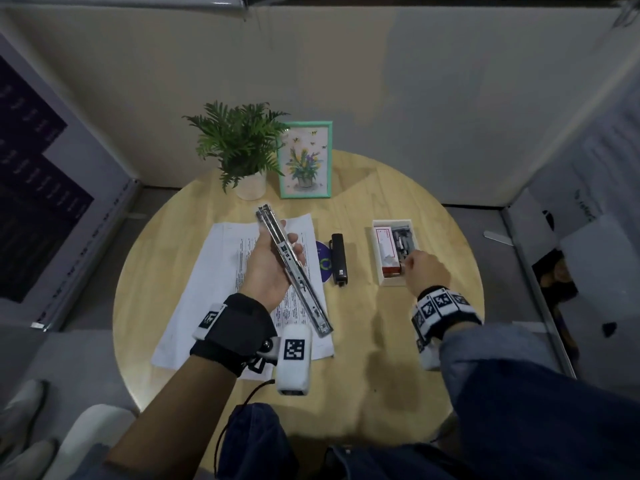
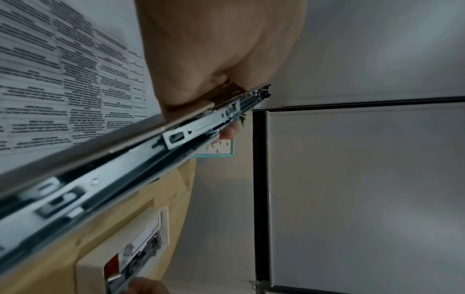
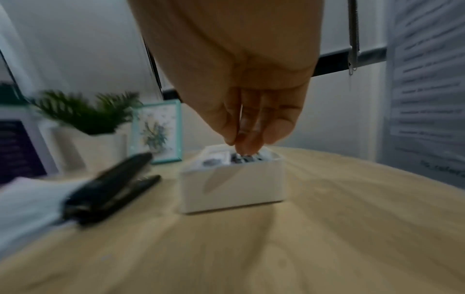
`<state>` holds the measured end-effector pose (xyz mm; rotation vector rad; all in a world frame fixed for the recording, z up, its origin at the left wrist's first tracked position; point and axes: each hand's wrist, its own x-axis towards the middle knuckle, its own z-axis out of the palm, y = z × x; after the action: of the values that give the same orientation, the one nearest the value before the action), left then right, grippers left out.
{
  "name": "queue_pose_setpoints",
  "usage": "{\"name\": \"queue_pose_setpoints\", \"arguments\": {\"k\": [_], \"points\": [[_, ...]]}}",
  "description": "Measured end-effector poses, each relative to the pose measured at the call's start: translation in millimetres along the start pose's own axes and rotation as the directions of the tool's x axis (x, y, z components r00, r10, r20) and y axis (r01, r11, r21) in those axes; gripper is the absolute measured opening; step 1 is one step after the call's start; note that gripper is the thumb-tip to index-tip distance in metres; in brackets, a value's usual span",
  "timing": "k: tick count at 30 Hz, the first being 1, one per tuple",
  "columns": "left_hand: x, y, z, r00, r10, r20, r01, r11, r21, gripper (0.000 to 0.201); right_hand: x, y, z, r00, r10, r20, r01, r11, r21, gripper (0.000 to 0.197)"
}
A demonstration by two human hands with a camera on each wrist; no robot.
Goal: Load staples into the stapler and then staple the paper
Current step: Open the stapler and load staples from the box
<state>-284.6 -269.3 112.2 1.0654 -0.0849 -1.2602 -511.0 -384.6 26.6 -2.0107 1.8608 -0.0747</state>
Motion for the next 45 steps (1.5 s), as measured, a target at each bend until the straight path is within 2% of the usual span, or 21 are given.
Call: {"name": "queue_pose_setpoints", "arguments": {"k": [4,7,11,21,27,30,33,35,36,38,40,42,45], "points": [[7,-2,2,1.0,0.012,-0.022,-0.011,0.999,0.053,0.037,35,10,4,0.992,-0.062,0.106,0.089,0.959,-0.27,0.022],[11,-6,0,0.999,0.021,-0.045,-0.017,0.997,0.078,0.037,48,7,7,0.975,-0.136,0.177,0.195,0.905,-0.377,0.024],[16,-13,-4,0.997,0.016,-0.071,-0.009,0.995,0.103,0.036,56,1,6,0.962,-0.15,0.229,0.238,0.872,-0.427,0.024],[10,-25,0,0.998,-0.008,-0.058,0.015,0.992,0.124,0.038,51,14,6,0.964,-0.186,0.191,0.252,0.87,-0.423,0.025],[6,-25,-4,0.999,-0.006,-0.053,0.014,0.99,0.14,0.036,47,20,3,0.961,-0.244,0.127,0.271,0.924,-0.269,0.016],[5,-24,-5,0.999,-0.02,-0.049,0.027,0.989,0.147,0.036,40,20,-2,0.973,-0.229,0.007,0.228,0.965,-0.131,0.016],[1,-21,-3,0.998,-0.057,-0.027,0.061,0.982,0.181,0.037,28,5,-18,0.964,-0.204,-0.173,0.225,0.967,0.116,0.011],[-5,-17,-2,0.997,-0.078,0.014,0.073,0.972,0.225,0.038,13,-19,-37,0.934,-0.241,-0.265,0.321,0.891,0.32,0.007],[-8,-16,-1,0.996,-0.088,0.035,0.076,0.965,0.252,0.038,2,-35,-48,0.92,-0.275,-0.278,0.376,0.817,0.436,0.006],[-13,-14,2,0.992,-0.106,0.066,0.081,0.949,0.303,0.037,-23,-68,-69,0.891,-0.389,-0.233,0.444,0.647,0.62,0.006],[-18,-14,6,0.988,-0.122,0.096,0.083,0.939,0.335,0.033,-47,-95,-80,0.831,-0.533,-0.163,0.479,0.534,0.697,0.008],[-23,-13,9,0.983,-0.134,0.127,0.084,0.937,0.338,0.031,-61,-109,-83,0.766,-0.627,-0.143,0.533,0.494,0.687,0.007],[-30,-10,10,0.977,-0.135,0.165,0.07,0.934,0.352,0.037,-72,-116,-82,0.726,-0.681,-0.093,0.563,0.511,0.65,0.007]]}}
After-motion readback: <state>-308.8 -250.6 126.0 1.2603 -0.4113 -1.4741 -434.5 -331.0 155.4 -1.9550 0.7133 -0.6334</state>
